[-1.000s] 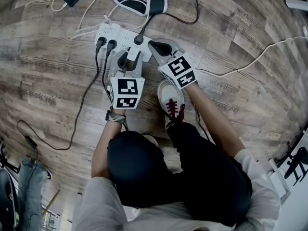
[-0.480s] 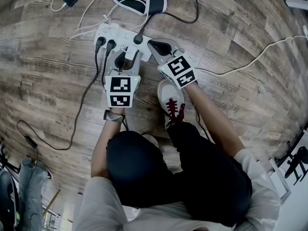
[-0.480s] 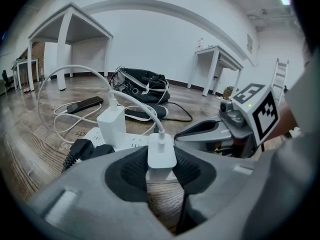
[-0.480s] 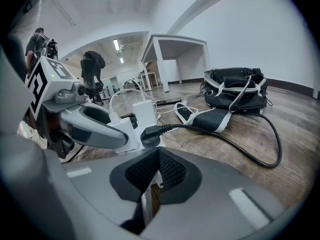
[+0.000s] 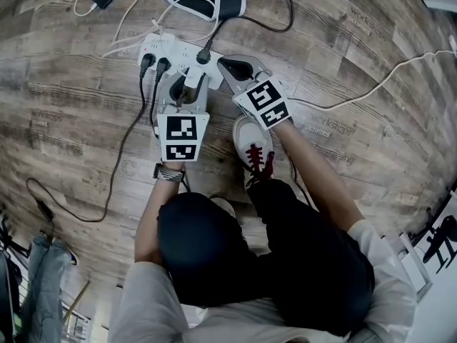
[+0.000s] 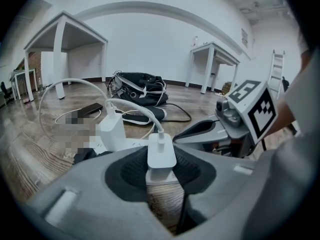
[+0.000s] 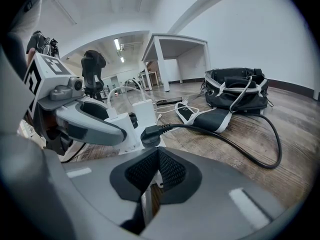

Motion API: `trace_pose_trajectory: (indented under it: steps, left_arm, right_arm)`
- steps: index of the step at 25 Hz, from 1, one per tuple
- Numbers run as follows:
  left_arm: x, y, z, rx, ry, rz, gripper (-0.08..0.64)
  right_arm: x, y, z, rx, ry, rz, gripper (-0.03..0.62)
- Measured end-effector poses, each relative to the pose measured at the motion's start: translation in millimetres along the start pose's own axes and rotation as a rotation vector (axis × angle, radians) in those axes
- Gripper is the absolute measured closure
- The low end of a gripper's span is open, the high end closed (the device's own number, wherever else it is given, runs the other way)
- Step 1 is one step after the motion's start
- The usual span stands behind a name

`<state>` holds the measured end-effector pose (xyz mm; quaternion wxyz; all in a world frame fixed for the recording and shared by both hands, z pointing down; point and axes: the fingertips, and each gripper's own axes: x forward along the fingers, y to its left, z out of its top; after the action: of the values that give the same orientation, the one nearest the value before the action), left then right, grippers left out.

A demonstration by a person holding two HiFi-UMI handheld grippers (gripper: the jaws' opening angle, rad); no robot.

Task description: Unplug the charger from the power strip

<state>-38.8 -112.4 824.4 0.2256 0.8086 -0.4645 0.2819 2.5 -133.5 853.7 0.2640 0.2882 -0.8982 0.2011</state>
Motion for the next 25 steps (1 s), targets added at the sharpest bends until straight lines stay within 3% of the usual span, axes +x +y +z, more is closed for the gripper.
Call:
trace_pose_trajectory:
  steps: [3, 8, 10, 25]
  left_arm:
    - [-5, -3, 6, -0.030, -0.027, -0.029, 0.420]
    - [-6, -6, 11, -0.253, -0.094, -0.135, 0.420]
    - [-5, -8, 13, -0.308, -0.107, -0.170, 0.420]
    - [1, -3, 1, -0.430, -0.109, -0.209, 0.419]
  right_arm:
    - [0, 0, -1, 0.000, 0.001, -0.002, 0.592]
    - [0, 0, 0, 0.004, 0.000, -0.002, 0.591]
    - [0, 0, 0, 0.007, -0.001, -0.003, 0.592]
    - [0, 0, 0, 0.007, 0.000, -0.009, 0.591]
